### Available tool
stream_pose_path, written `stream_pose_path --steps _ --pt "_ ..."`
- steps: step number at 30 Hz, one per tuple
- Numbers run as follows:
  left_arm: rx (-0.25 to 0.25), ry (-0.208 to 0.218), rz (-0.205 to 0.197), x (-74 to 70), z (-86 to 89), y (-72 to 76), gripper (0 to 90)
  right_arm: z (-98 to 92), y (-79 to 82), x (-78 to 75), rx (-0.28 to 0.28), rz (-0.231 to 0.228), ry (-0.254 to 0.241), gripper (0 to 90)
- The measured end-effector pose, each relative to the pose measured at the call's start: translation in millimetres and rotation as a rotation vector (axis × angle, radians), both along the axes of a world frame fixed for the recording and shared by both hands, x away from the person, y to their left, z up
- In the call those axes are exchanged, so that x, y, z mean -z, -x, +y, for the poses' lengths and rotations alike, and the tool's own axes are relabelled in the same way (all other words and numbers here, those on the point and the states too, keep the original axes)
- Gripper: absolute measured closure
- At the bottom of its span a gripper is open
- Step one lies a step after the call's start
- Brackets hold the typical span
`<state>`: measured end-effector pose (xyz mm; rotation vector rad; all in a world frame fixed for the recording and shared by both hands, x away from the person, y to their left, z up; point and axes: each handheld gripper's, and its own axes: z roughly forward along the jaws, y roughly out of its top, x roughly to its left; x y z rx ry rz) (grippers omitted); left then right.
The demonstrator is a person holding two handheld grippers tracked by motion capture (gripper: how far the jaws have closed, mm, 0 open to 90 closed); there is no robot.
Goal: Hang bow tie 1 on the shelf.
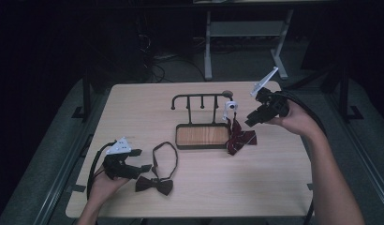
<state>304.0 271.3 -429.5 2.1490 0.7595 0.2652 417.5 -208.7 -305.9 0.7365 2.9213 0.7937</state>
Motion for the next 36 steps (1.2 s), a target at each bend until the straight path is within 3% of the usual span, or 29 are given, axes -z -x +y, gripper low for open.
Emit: stream_pose_path --steps 27,36 --pt "0.009 -0.024 0.017 2.2 -3.9 -1.7 24.4 -18.9 37.4 50.0 -0.028 0.028 -0.081 59.0" --pt "0.011 -0.035 0.013 2.4 -4.2 -2.8 24.4 -26.5 49.9 65.0 -0.012 0.035 -0.111 57.0"
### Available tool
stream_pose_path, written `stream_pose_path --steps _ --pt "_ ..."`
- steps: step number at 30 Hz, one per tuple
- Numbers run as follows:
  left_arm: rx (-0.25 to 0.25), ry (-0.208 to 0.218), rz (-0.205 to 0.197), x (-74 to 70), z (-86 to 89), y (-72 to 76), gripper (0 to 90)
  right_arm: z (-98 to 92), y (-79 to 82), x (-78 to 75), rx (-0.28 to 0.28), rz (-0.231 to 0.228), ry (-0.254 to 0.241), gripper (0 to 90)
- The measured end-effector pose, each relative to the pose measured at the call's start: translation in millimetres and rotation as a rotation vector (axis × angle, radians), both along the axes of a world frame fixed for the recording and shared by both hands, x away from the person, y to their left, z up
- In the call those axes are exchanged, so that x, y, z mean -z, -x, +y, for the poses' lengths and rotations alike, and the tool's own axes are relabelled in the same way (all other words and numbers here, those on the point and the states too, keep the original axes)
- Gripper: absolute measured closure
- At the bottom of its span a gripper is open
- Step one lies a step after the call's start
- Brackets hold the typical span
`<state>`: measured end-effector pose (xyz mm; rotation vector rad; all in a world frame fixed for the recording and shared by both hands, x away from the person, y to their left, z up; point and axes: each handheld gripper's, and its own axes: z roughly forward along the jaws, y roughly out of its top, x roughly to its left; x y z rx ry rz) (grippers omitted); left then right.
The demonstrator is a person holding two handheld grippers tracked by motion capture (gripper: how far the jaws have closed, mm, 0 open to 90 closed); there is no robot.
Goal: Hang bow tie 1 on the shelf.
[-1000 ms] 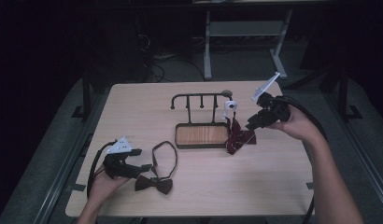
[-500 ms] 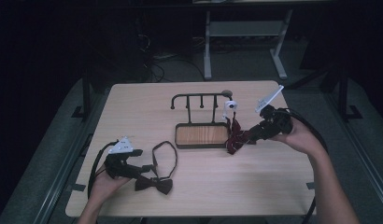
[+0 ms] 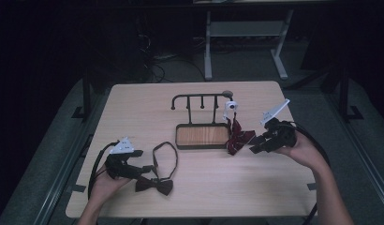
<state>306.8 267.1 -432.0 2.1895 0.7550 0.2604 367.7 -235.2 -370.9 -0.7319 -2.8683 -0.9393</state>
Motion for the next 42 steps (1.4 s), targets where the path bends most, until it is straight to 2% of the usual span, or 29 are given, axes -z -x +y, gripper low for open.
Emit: stream_pose_path --steps 2,8,9,20,36,42 --pt "-0.006 0.008 0.003 0.2 -0.6 0.1 24.5 -1.1 3.9 2.7 0.007 0.007 -0.005 56.2" --pt "-0.002 -0.008 0.005 -0.2 -0.8 -0.5 24.5 -2.9 9.8 12.1 0.017 0.01 0.002 54.7" --pt "-0.003 -0.008 0.005 -0.2 -0.9 -0.5 24.5 -2.9 11.2 14.1 0.02 0.022 -0.007 54.6" --pt "-0.004 -0.018 0.006 0.6 -1.9 -0.7 24.5 -1.6 23.2 29.4 0.023 0.033 -0.016 53.7" --pt "-0.001 -0.027 0.016 1.5 -5.8 -2.3 24.7 -0.7 40.7 48.0 0.025 0.024 -0.023 51.3" --pt "0.006 -0.042 0.015 0.5 -7.5 -4.2 25.0 -0.8 44.1 53.7 0.029 0.027 -0.015 49.3"
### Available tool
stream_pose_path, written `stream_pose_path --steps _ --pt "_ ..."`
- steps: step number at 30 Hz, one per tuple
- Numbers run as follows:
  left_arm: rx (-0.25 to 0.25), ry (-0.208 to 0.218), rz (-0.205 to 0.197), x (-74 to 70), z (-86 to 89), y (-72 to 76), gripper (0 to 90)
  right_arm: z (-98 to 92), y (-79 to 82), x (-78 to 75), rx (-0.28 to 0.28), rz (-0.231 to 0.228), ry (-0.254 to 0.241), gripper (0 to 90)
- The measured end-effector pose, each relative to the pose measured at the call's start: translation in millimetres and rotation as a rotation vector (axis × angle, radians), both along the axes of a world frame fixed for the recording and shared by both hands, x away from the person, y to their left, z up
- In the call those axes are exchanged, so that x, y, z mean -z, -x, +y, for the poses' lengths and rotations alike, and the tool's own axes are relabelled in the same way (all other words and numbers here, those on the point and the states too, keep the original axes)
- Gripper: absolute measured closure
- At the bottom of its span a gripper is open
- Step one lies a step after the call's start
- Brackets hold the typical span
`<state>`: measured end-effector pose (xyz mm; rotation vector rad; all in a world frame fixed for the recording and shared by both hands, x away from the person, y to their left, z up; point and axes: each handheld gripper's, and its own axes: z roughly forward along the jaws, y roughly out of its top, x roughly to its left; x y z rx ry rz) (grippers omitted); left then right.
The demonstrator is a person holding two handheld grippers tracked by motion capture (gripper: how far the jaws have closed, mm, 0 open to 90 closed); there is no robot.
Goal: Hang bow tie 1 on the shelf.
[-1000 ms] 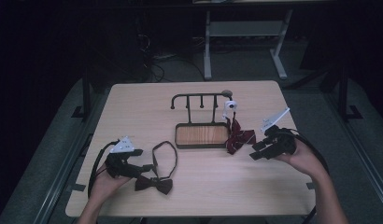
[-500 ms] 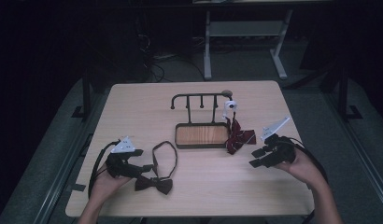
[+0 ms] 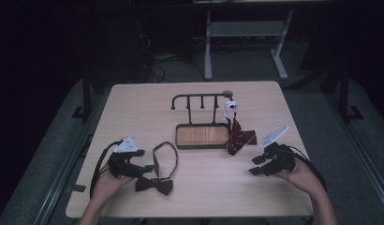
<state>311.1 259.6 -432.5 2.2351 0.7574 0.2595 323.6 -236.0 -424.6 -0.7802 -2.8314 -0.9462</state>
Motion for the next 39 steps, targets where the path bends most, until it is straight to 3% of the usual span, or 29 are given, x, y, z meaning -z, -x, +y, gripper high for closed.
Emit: stream_pose_path --steps 4,7,15,22,30,32,39 --pt "0.001 -0.009 0.003 -0.7 -2.1 -1.5 25.1 0.2 1.7 1.7 0.001 0.004 -0.001 48.5" --pt "0.006 0.006 0.006 -1.2 -1.0 -3.5 30.3 -0.1 4.3 3.8 0.003 0.005 -0.016 48.2" --pt "-0.006 -0.026 0.019 -9.2 -3.6 -18.4 33.2 -0.7 8.7 6.3 0.006 0.002 -0.018 46.9" --pt "-0.031 -0.03 0.072 -8.6 -8.8 -33.7 39.2 -2.5 12.3 5.4 0.011 -0.006 -0.02 46.8" --pt "-0.059 -0.097 0.134 0.9 -18.9 -47.4 46.3 -5.0 13.5 4.8 0.016 -0.011 -0.024 46.9" --pt "-0.065 -0.09 0.151 2.8 -21.2 -49.8 47.1 -5.8 13.6 4.3 0.018 -0.012 -0.025 46.9" --pt "-0.078 -0.141 0.174 8.1 -24.8 -58.5 54.2 -5.0 14.5 3.2 0.013 -0.016 -0.025 47.0"
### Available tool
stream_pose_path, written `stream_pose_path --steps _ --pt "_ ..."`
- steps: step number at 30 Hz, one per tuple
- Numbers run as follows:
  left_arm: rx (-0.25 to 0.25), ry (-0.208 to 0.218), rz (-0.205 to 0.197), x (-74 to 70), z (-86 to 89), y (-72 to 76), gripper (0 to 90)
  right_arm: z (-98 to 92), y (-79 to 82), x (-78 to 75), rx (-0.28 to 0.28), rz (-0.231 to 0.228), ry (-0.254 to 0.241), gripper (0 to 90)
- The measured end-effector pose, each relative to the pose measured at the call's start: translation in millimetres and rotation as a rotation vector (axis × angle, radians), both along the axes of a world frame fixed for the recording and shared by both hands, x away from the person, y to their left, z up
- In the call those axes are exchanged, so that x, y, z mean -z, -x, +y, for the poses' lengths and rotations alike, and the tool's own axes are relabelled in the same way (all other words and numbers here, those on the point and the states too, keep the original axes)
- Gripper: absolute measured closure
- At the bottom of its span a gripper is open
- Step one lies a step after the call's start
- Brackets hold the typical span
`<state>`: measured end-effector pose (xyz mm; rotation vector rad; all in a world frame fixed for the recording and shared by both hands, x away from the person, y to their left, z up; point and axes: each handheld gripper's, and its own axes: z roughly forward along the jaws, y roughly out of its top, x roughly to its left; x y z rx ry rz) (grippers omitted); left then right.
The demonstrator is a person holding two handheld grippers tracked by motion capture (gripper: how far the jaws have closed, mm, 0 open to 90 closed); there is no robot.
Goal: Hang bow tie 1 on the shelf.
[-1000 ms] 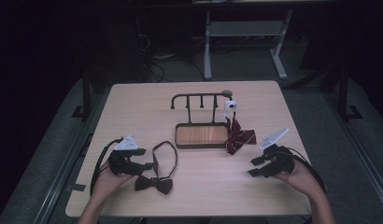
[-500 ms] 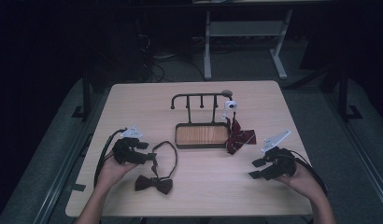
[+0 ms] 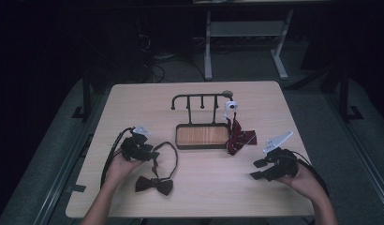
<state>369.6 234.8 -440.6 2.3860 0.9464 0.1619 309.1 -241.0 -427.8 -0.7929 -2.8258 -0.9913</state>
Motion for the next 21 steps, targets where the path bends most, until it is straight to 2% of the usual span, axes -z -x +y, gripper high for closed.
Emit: stream_pose_path --steps 1,3,10,13,15,17,21 --pt "-0.008 0.002 -0.002 0.8 -0.3 -0.7 55.5 -0.2 0.3 -0.3 -0.001 -0.001 -0.001 47.1" --pt "-0.013 -0.029 -0.002 1.0 -0.2 -2.2 58.3 -0.8 0.5 -0.9 -0.001 -0.007 -0.005 47.1" --pt "0.002 -0.072 -0.001 4.4 -3.0 -4.8 68.0 -2.4 1.3 -2.6 0.001 -0.009 -0.017 47.1" --pt "-0.001 -0.075 -0.003 6.5 -3.6 -4.8 73.0 -2.0 1.6 -2.8 0.0 -0.01 -0.018 47.1" --pt "0.003 -0.091 -0.012 6.1 -4.2 -4.5 76.6 -1.5 1.8 -3.0 -0.001 -0.011 -0.019 47.1" --pt "0.012 -0.094 -0.015 6.3 -4.7 -4.2 83.8 -1.0 1.7 -2.9 -0.003 -0.015 -0.019 47.1" --pt "0.037 -0.105 -0.021 5.6 -6.1 -3.6 89.1 -0.8 2.0 -1.3 -0.004 -0.009 -0.018 46.9"
